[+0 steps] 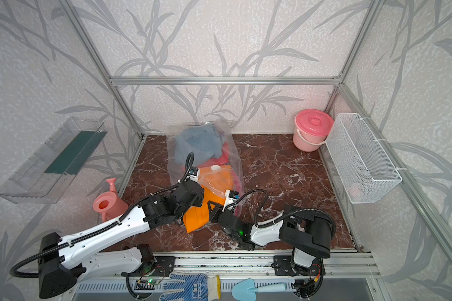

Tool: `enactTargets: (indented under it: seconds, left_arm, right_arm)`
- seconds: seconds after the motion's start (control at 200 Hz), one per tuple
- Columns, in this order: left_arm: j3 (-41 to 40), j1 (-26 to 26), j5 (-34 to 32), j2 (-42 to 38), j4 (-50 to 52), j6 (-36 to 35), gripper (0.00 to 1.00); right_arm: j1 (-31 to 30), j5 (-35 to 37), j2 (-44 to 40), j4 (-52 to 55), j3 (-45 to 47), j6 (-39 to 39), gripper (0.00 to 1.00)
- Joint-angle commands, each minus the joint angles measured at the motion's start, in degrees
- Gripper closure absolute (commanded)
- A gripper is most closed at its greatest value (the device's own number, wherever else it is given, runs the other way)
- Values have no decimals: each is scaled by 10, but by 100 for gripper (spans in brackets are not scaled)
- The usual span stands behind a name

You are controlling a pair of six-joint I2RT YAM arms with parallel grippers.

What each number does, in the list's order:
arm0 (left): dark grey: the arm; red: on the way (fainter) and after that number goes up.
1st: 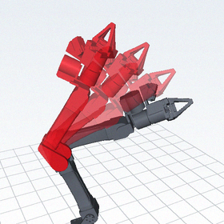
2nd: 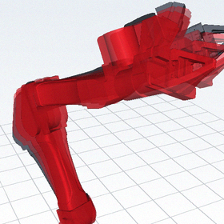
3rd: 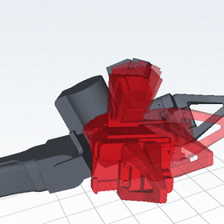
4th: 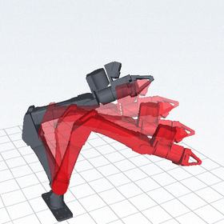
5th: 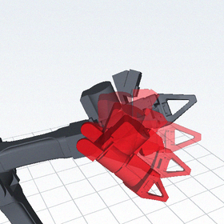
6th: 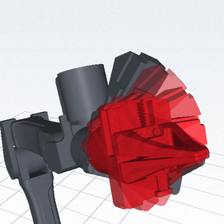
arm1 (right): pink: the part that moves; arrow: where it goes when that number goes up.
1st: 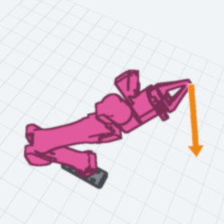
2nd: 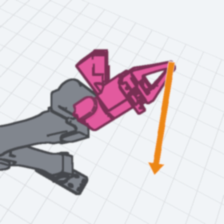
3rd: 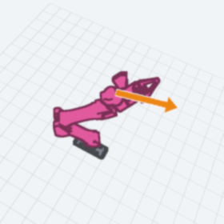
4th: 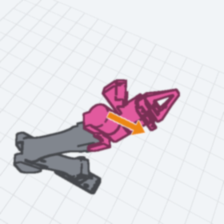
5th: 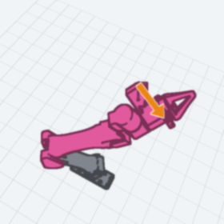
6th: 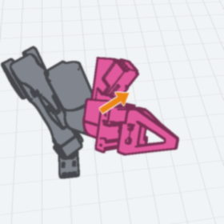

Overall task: Take the trousers out of the vacuum bag
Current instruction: Take out the trousers from the vacuum bag.

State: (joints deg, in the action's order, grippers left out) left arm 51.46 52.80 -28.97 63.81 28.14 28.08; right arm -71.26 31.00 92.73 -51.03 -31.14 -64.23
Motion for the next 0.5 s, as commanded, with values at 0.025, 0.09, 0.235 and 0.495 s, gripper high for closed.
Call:
enactTargets:
  seconds: [0.025, 0.09, 0.235, 0.495]
  left_arm:
    - [-5, -6, -11, -2, -13, 3, 100]
    - [-4, -7, -10, -1, -15, 2, 100]
    - [-5, -9, -8, 3, -18, 1, 100]
    - [-5, -11, -9, 7, -23, 4, 100]
  right_arm:
    - [-39, 46, -83, 40, 8, 17, 84]
    - [-62, 65, -111, 69, 11, 21, 84]
    - [-98, 83, -148, 143, 8, 15, 84]
    - [-116, 99, -201, 196, -8, 39, 87]
